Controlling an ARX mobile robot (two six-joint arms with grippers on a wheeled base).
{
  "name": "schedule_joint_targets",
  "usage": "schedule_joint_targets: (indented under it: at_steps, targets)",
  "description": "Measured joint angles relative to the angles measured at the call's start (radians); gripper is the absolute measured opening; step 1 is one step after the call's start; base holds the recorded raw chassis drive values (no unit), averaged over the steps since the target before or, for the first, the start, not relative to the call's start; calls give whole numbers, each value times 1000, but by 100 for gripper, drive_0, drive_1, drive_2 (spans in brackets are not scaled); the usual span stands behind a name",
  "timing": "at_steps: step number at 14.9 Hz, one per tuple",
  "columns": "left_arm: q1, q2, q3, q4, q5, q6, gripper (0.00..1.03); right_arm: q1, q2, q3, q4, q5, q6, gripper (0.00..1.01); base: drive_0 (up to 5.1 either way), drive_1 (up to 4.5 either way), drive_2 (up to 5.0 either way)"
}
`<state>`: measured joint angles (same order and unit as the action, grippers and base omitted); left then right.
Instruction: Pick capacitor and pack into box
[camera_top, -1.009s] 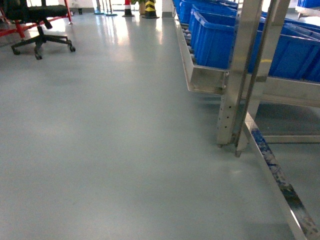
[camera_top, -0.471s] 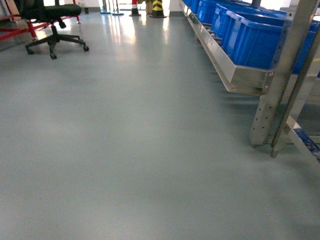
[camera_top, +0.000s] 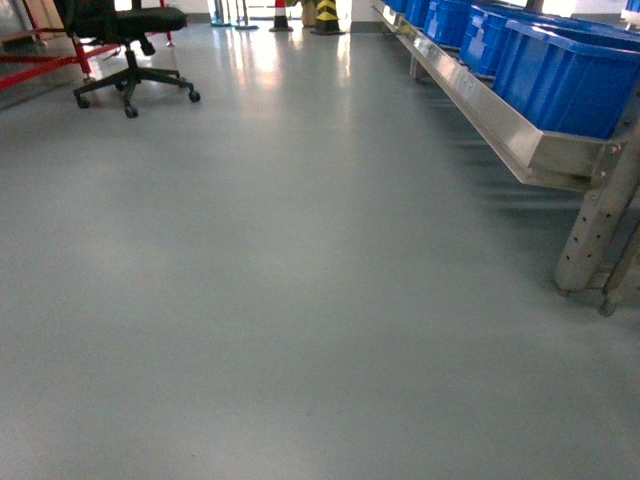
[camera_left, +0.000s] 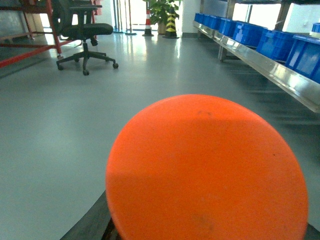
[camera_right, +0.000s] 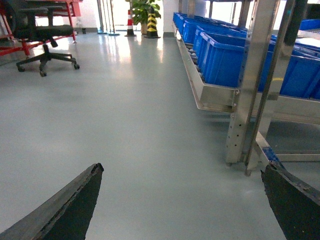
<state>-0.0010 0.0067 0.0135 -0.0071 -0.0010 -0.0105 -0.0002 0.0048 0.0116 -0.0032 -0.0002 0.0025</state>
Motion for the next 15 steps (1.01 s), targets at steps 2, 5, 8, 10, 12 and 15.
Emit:
schedule_joint_targets:
  at_steps: [2, 5, 8, 10, 12, 15]
  targets:
    - [0, 0, 0, 2, 0, 0, 44, 0, 0, 0, -3, 0, 0, 98, -507, 239, 239]
    - [0, 0, 0, 2, -2, 0, 44, 0, 0, 0, 1, 0, 0, 98, -507, 239, 239]
    - [0, 0, 0, 1, 0, 0, 44, 0, 0, 0, 0, 1, 0, 98, -507, 239, 239]
    - [0, 0, 0, 0, 1, 0, 44, 0, 0, 0, 2, 0, 0, 98, -506, 240, 240]
    - [0, 0, 0, -1, -1, 0, 44, 0, 0, 0, 1, 0, 0, 98, -505, 241, 241]
    - [0, 0, 0, 4, 1, 0, 44, 0, 0, 0, -1, 0, 0, 98, -505, 241, 241]
